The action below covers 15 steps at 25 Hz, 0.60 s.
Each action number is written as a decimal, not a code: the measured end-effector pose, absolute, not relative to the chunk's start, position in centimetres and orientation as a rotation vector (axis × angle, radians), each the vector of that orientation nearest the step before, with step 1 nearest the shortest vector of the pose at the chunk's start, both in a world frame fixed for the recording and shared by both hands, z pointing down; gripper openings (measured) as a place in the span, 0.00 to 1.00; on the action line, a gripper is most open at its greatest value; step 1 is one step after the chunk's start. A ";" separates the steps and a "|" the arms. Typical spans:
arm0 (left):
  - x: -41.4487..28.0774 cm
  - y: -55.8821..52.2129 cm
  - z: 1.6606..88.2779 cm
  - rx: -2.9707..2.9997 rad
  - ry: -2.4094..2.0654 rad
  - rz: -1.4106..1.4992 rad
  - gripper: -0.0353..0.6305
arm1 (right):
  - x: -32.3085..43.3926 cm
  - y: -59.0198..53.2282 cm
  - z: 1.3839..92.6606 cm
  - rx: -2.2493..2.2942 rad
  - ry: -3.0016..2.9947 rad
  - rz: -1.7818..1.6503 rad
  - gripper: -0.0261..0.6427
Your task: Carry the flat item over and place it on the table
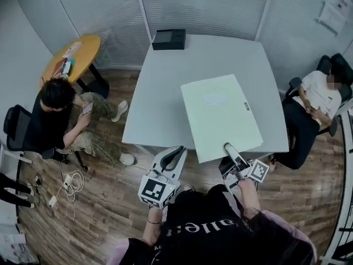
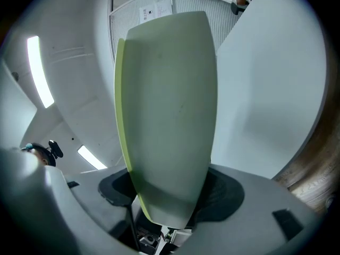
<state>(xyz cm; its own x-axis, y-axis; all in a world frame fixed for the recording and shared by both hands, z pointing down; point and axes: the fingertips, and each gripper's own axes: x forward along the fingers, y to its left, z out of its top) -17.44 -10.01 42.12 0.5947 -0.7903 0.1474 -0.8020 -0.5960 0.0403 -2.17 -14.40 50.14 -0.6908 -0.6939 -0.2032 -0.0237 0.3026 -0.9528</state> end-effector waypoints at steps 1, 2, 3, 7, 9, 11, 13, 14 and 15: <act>-17.5 -10.2 42.2 2.717 -1.345 0.171 0.12 | -2.2 -14.7 50.1 -0.645 1.970 -1.418 0.50; -17.6 -10.5 42.3 2.720 -1.333 0.170 0.12 | -2.3 -15.0 50.0 -0.653 1.972 -1.415 0.50; -17.7 -10.8 42.4 2.721 -1.325 0.169 0.12 | -2.3 -15.3 50.0 -0.660 1.971 -1.415 0.50; -17.7 -12.4 42.8 2.723 -1.294 0.156 0.12 | -2.3 -16.8 50.0 -0.687 1.957 -1.418 0.50; -17.5 -13.1 42.9 2.723 -1.275 0.149 0.12 | -2.1 -17.6 50.1 -0.693 1.947 -1.424 0.50; -17.3 -13.8 43.1 2.719 -1.264 0.145 0.12 | -1.9 -18.5 50.1 -0.696 1.937 -1.432 0.50; -17.1 -14.7 43.4 2.706 -1.263 0.149 0.12 | -1.7 -19.6 50.2 -0.698 1.933 -1.439 0.50; -17.1 -15.2 43.6 2.700 -1.265 0.153 0.12 | -1.6 -20.3 50.3 -0.699 1.933 -1.442 0.50; -17.0 -15.8 43.7 2.695 -1.267 0.156 0.12 | -1.4 -21.0 50.4 -0.701 1.936 -1.445 0.50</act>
